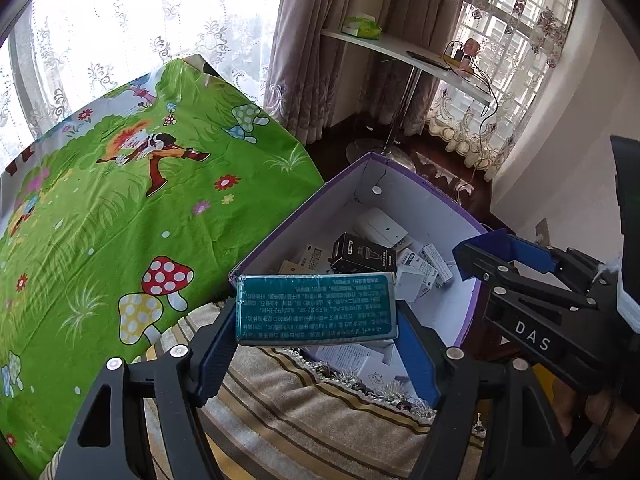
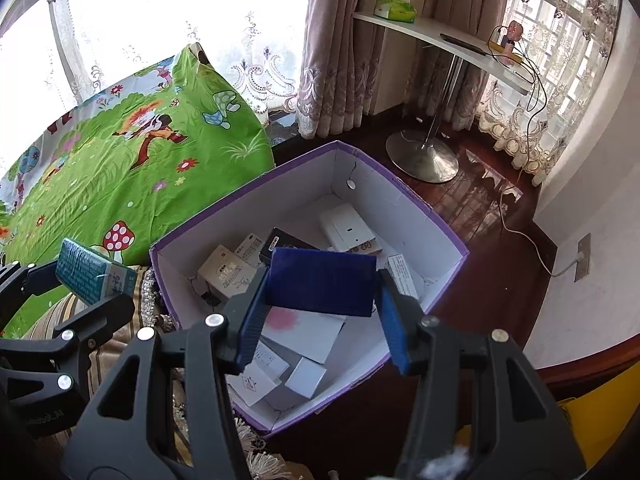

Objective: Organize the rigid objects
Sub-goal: 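Open the right tool inside the storage box while the left tool releases the teal box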

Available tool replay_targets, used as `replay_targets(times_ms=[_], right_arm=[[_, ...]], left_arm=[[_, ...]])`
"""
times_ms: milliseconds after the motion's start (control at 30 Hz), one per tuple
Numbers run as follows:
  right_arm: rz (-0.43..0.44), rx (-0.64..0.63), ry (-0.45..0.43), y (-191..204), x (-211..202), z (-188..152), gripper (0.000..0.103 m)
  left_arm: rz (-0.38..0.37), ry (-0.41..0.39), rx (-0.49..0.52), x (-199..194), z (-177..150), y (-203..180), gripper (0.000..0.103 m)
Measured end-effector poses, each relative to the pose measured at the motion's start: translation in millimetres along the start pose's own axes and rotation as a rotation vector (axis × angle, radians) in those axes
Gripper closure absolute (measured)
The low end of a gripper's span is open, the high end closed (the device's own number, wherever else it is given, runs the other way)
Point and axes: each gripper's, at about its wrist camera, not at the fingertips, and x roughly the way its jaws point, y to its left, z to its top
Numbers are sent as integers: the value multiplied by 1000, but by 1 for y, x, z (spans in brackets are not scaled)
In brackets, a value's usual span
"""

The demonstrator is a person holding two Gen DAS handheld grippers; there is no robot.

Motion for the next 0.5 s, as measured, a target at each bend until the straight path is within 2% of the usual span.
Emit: replay_targets(times_ms=[133, 267, 400, 500], right_arm=[[4, 8, -3, -3, -2, -2, 43], [4, 9, -11, -5, -6, -5, 39], [2, 13, -21, -10, -14, -11, 36], [-5, 18, -28, -15, -20, -17, 35]], left_arm=[[-12, 20, -7, 3, -2, -2, 28], [-1, 21, -6, 1, -5, -7, 17], [-58, 36, -43, 0, -10, -10, 10], [-36, 38, -34, -3, -15, -18, 4]])
